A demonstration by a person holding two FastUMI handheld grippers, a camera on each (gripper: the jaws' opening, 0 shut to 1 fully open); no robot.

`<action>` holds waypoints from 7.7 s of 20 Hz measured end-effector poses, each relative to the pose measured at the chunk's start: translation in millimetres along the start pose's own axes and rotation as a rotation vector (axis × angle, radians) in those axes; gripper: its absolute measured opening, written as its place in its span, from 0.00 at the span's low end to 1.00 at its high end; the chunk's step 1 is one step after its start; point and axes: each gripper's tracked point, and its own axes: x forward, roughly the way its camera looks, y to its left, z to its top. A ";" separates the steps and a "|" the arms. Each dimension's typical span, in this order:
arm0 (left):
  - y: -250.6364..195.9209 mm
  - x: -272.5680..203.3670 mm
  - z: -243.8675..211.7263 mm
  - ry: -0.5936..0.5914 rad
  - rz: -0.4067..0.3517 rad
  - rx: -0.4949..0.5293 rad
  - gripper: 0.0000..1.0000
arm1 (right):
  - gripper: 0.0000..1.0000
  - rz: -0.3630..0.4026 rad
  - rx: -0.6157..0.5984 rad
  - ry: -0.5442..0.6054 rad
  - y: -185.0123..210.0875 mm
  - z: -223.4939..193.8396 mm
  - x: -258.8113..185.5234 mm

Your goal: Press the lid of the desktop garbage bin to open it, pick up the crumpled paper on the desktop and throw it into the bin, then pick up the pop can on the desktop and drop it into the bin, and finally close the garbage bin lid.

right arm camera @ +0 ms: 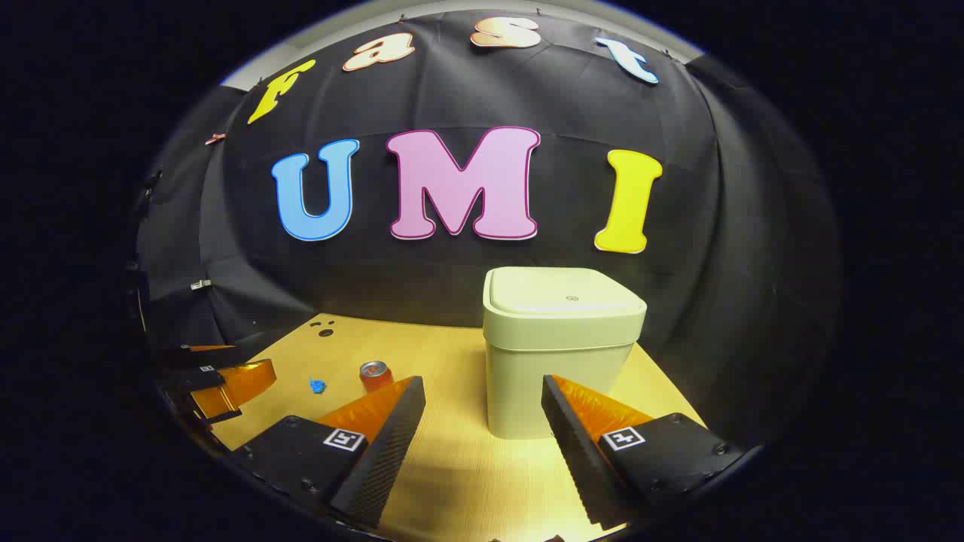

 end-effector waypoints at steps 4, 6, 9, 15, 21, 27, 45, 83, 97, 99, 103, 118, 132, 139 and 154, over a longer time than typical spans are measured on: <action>1.4 4.8 -2.1 0.011 0.006 0.003 0.99 | 0.98 0.003 0.000 0.007 -1.4 -3.2 2.1; 1.4 5.6 -0.6 0.008 0.008 0.006 0.99 | 0.98 -0.001 0.009 0.022 -5.4 -6.3 3.6; 2.0 7.3 0.2 0.002 0.010 0.015 0.99 | 0.98 -0.021 0.018 0.015 -13.2 -4.4 5.3; 2.7 9.6 -2.5 0.008 0.010 0.014 0.99 | 0.98 -0.026 0.021 0.017 -15.9 -6.8 10.4; 0.0 10.6 -3.1 0.006 -0.003 0.024 0.99 | 0.97 -0.007 0.003 0.018 -7.0 -6.2 12.6; -4.3 11.6 0.5 -0.011 -0.024 0.037 0.99 | 0.57 0.013 -0.018 0.010 -1.4 -2.8 13.0; 0.4 15.4 -6.9 0.014 -0.026 0.035 0.99 | 0.05 0.100 0.061 0.103 5.5 -6.2 28.0; 10.1 3.8 -8.5 0.065 0.267 0.060 0.98 | 0.05 0.036 0.033 0.059 -109.2 44.3 136.8; 89.7 9.8 1.1 -0.009 0.194 0.117 0.99 | 0.05 -0.065 0.001 0.055 -100.1 72.3 120.0; 113.2 6.0 -2.5 -0.014 0.206 0.108 0.98 | 0.05 -0.073 0.009 0.006 -91.4 87.1 107.9; 142.3 2.5 -20.3 -0.001 0.210 0.073 0.98 | 0.05 -0.079 0.011 -0.010 -78.8 89.7 83.5; 162.8 43.3 -82.3 0.132 0.174 -0.016 0.99 | 0.05 -0.125 0.105 0.111 -62.7 13.3 16.4; 164.8 163.4 -116.3 0.224 0.109 0.023 0.99 | 0.98 -0.192 0.136 0.285 -52.0 -56.3 -19.9; 165.2 212.2 -149.2 0.309 0.087 0.045 0.99 | 0.98 -0.232 0.148 0.356 -55.2 -76.1 -35.6; 159.4 244.8 -168.1 0.337 0.071 0.059 0.82 | 0.98 -0.213 0.236 0.440 -35.6 -108.7 -43.1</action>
